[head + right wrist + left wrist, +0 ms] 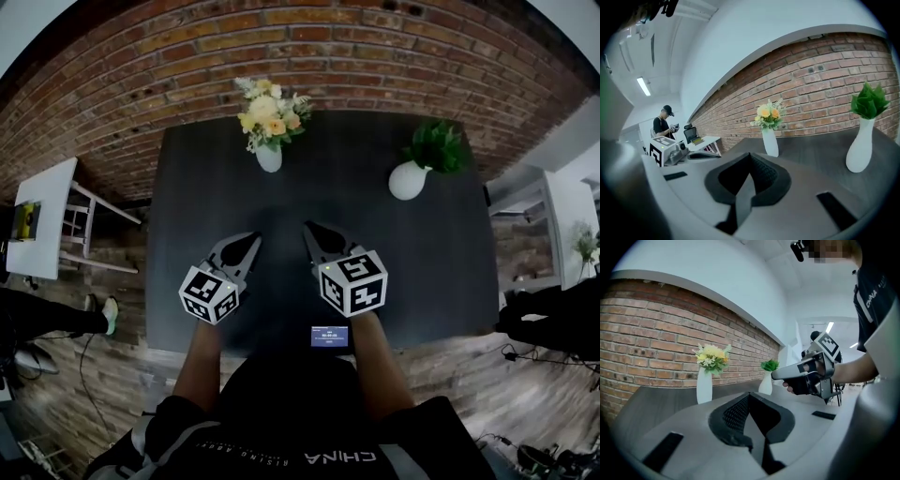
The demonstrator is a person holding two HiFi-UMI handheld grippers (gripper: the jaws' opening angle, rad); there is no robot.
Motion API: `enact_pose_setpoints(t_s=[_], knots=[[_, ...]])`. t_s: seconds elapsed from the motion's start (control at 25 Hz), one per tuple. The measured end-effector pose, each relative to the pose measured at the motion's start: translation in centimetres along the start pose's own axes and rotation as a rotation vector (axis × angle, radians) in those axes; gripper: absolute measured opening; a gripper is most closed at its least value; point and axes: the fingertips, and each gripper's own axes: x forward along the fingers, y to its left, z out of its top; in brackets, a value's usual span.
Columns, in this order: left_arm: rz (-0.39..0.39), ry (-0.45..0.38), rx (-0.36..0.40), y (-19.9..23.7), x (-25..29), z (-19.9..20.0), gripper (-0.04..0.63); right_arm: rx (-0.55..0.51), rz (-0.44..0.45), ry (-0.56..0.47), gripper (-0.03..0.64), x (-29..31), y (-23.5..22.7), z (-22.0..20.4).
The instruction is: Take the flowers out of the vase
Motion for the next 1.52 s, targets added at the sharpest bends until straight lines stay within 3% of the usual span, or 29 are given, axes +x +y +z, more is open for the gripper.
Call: enact_pose_setpoints(t_s=[0.6, 0.92, 1.04, 1.16, 1.2, 1.52], knots=[[0.046, -0.025, -0.006, 0.8, 2.7, 1.2, 0.003, -0.033, 0.083, 0.006, 0.008, 2.7, -0.9, 1.1], [0.048, 0.006, -0.021, 4.8, 5.6, 0.7, 0.011, -0.065, 0.176, -0.012, 0.009, 5.2, -1.2, 2.6], [0.063, 0.03, -0.029, 7.0, 7.5, 0.2, 0.142, -0.067, 0.189, -0.02, 0.01, 6.7, -1.6, 3.2], [0.092, 0.049, -0.027, 9.4, 9.7, -0.3, 0.218, -0.098, 0.187, -0.012, 0.019, 8.6, -2.3, 3.7], [0.104, 0.054, -0.022, 10.4, 10.5, -0.5, 0.232, -0.107, 0.189, -0.008, 0.078, 9.4, -2.5, 3.9], [0.147, 0.084, 0.007, 16.6, 15.7, -0.3, 0.335, -0.104, 0.131, -0.046, 0.302, 15.1, -6.3, 6.6]])
